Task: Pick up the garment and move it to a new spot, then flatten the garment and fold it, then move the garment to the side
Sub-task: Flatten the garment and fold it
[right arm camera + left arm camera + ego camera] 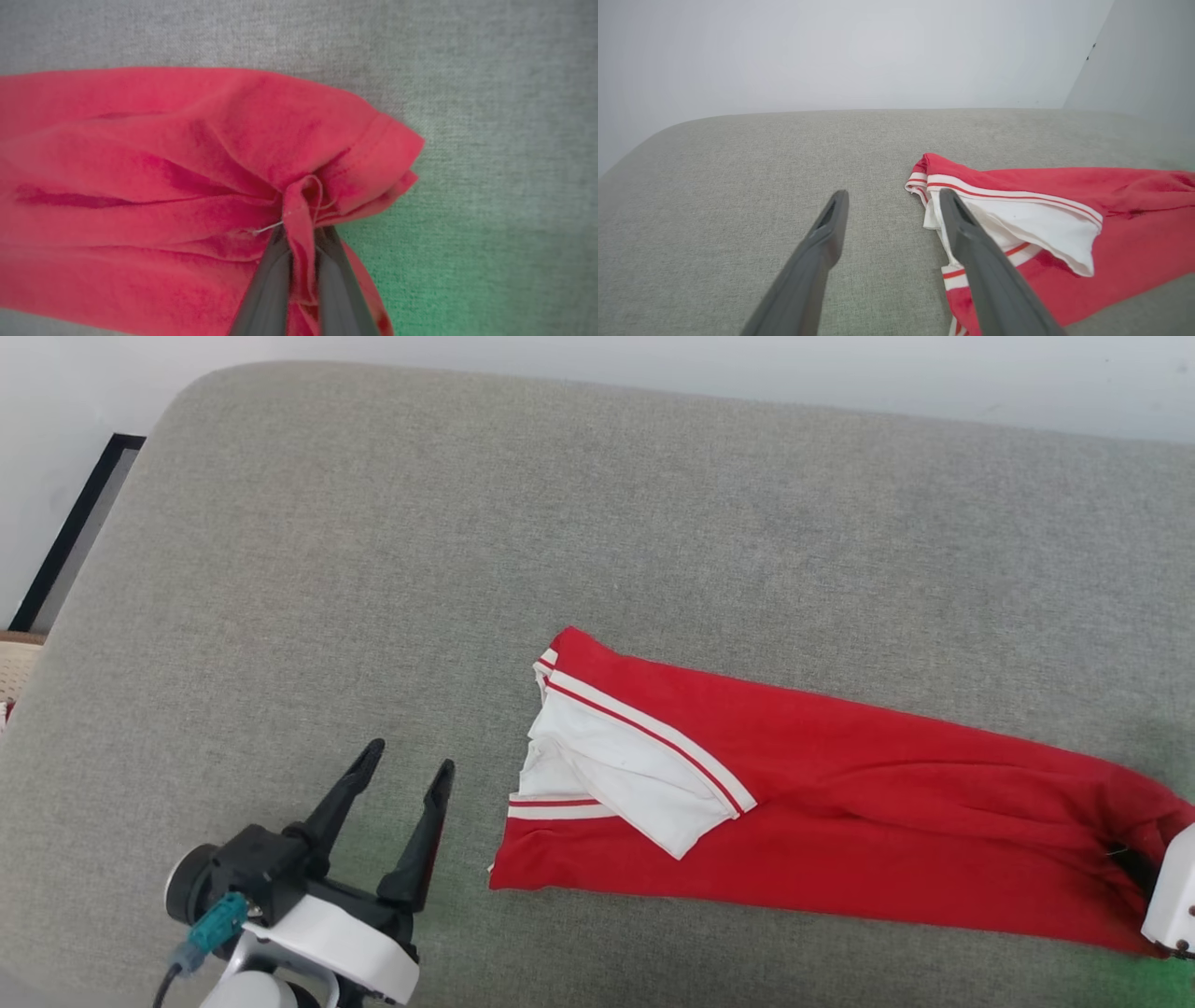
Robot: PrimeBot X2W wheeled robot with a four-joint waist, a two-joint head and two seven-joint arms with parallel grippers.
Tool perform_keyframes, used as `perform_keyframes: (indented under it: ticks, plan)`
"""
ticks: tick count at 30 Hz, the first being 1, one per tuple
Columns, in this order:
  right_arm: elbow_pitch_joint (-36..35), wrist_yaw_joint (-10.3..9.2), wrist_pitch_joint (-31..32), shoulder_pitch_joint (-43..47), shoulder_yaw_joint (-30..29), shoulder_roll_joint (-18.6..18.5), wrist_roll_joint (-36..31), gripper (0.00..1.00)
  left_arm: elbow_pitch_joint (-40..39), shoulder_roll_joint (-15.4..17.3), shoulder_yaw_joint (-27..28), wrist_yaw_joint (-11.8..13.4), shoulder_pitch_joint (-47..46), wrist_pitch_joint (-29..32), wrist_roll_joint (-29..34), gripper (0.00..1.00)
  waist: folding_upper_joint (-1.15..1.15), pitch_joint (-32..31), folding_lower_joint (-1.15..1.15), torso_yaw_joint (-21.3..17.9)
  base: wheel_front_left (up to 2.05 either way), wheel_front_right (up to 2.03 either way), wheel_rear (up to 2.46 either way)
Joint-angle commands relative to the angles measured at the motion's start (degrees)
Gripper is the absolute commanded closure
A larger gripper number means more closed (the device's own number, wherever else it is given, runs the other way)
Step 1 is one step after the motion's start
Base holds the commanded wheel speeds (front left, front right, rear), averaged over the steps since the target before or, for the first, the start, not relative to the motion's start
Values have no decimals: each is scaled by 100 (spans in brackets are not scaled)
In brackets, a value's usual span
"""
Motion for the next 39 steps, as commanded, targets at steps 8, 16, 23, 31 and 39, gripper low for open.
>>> perform_keyframes:
  ticks: [8, 16, 23, 31, 39]
  plan:
    - [160, 13, 43, -17, -53, 46, -11, 100, -61, -31, 143, 13, 201, -11, 141, 0, 0, -105, 0, -180, 0, 0, 0]
    - [227, 9, -209, -549, -702, -414, -132, 100, -156, -15, 479, 14, 295, -11, 183, 0, 0, -140, 0, -519, 0, 0, 0]
    - [201, 10, -414, -693, -1426, -1077, -486, 100, -211, 24, 543, 13, 300, -11, 204, 0, 0, -130, 0, -691, 0, 0, 0]
    - [76, 10, -376, -721, -1572, -1003, -449, 100, -126, 2, 509, 14, 311, -11, 275, 0, 0, -219, 0, -767, 0, 0, 0]
    - [-1152, 15, 44, -272, -367, -683, 104, 100, -187, -61, 545, 13, 297, -11, 224, 0, 0, -278, 0, -733, 0, 0, 0]
